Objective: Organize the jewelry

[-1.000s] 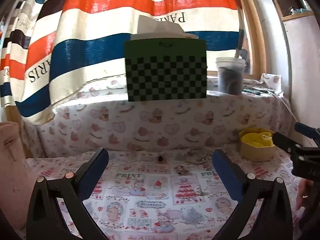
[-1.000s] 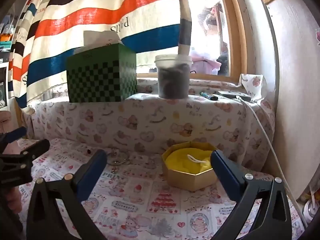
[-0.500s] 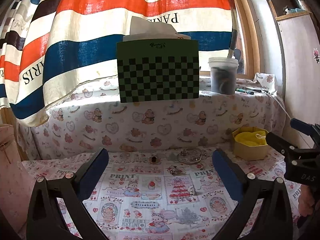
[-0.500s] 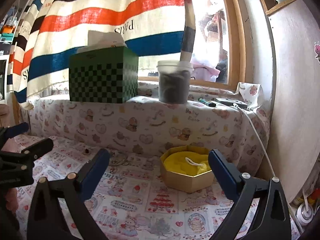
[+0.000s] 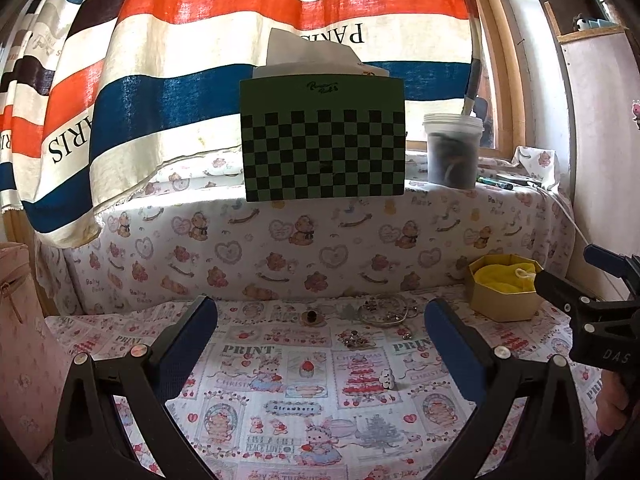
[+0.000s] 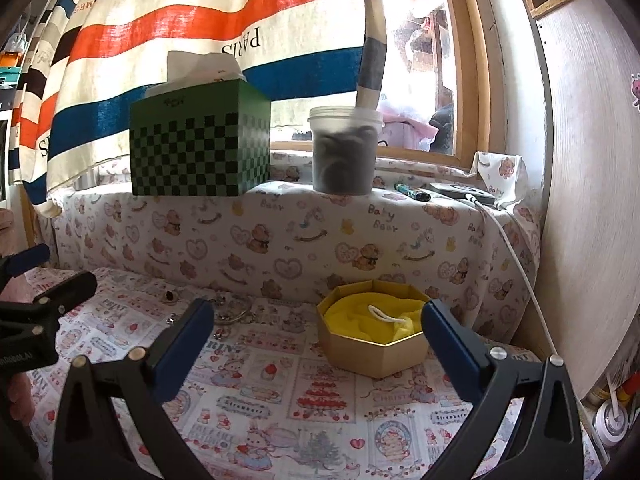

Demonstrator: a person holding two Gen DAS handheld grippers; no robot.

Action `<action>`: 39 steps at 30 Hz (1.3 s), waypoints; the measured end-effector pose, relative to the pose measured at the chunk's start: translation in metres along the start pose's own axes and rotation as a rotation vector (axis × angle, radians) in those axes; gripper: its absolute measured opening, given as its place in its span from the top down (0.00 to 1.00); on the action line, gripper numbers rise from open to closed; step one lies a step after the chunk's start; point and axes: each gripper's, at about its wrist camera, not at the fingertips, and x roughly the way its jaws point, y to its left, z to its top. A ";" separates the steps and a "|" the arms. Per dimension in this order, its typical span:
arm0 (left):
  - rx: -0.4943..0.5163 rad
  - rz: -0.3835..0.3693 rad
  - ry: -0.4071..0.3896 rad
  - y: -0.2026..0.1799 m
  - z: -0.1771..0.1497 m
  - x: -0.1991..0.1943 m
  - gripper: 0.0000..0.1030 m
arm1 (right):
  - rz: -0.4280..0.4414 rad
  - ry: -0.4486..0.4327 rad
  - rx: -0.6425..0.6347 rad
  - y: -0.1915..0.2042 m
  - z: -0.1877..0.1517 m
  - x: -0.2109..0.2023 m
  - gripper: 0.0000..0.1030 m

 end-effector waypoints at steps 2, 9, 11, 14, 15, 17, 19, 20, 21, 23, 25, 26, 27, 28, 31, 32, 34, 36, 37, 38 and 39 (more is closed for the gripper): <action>0.000 0.010 0.002 0.000 0.000 0.000 0.00 | -0.006 0.006 0.003 0.000 0.000 0.001 0.00; -0.003 0.040 0.027 0.001 0.000 0.005 0.00 | -0.006 0.025 0.010 0.000 0.000 0.004 0.00; -0.005 0.037 0.022 0.001 0.000 0.004 0.00 | -0.002 0.026 0.008 0.000 0.000 0.005 0.00; -0.001 0.027 0.014 0.000 0.000 0.003 0.00 | 0.005 0.027 0.019 -0.002 0.000 0.005 0.00; -0.001 0.024 0.014 0.000 0.000 0.003 0.00 | 0.001 0.030 0.025 -0.003 0.000 0.006 0.00; -0.003 0.009 0.013 0.001 0.000 0.002 0.00 | -0.025 0.036 0.039 -0.005 -0.001 0.007 0.00; -0.010 0.020 0.015 0.002 0.000 0.003 0.00 | -0.049 0.038 0.062 -0.009 -0.001 0.007 0.00; -0.016 0.025 0.017 0.003 0.000 0.003 0.00 | -0.047 0.040 0.068 -0.011 -0.001 0.007 0.00; -0.022 0.029 0.020 0.004 0.000 0.003 0.00 | -0.045 0.047 0.073 -0.012 -0.001 0.008 0.00; -0.034 0.035 0.028 0.006 0.000 0.005 0.00 | -0.037 0.064 0.081 -0.013 -0.001 0.010 0.00; -0.048 0.043 0.037 0.009 0.000 0.006 0.00 | -0.022 0.081 0.080 -0.013 -0.001 0.012 0.00; -0.056 0.040 0.040 0.011 0.000 0.007 0.00 | -0.019 0.088 0.074 -0.012 -0.002 0.013 0.00; -0.064 0.035 0.042 0.012 0.000 0.007 0.00 | -0.017 0.093 0.066 -0.011 -0.002 0.013 0.00; -0.071 0.034 0.044 0.014 0.000 0.008 0.00 | -0.017 0.094 0.059 -0.010 -0.002 0.013 0.00; -0.074 0.044 0.072 0.016 -0.001 0.013 0.00 | -0.019 0.089 0.043 -0.007 -0.002 0.012 0.00; -0.075 0.047 0.086 0.016 -0.001 0.015 0.00 | -0.020 0.088 0.040 -0.006 -0.002 0.012 0.00; -0.080 0.030 0.113 0.017 -0.002 0.020 0.00 | -0.025 0.093 0.034 -0.005 -0.002 0.013 0.00; -0.093 0.028 0.132 0.020 -0.002 0.024 0.00 | -0.034 0.100 0.032 -0.006 -0.002 0.014 0.00; -0.100 0.031 0.132 0.021 -0.002 0.023 0.00 | -0.034 0.103 0.035 -0.006 -0.001 0.015 0.00; -0.102 0.029 0.130 0.021 -0.003 0.022 0.00 | -0.033 0.105 0.038 -0.007 -0.001 0.015 0.00; -0.098 0.026 0.129 0.021 -0.003 0.021 0.00 | -0.032 0.106 0.040 -0.007 -0.001 0.016 0.00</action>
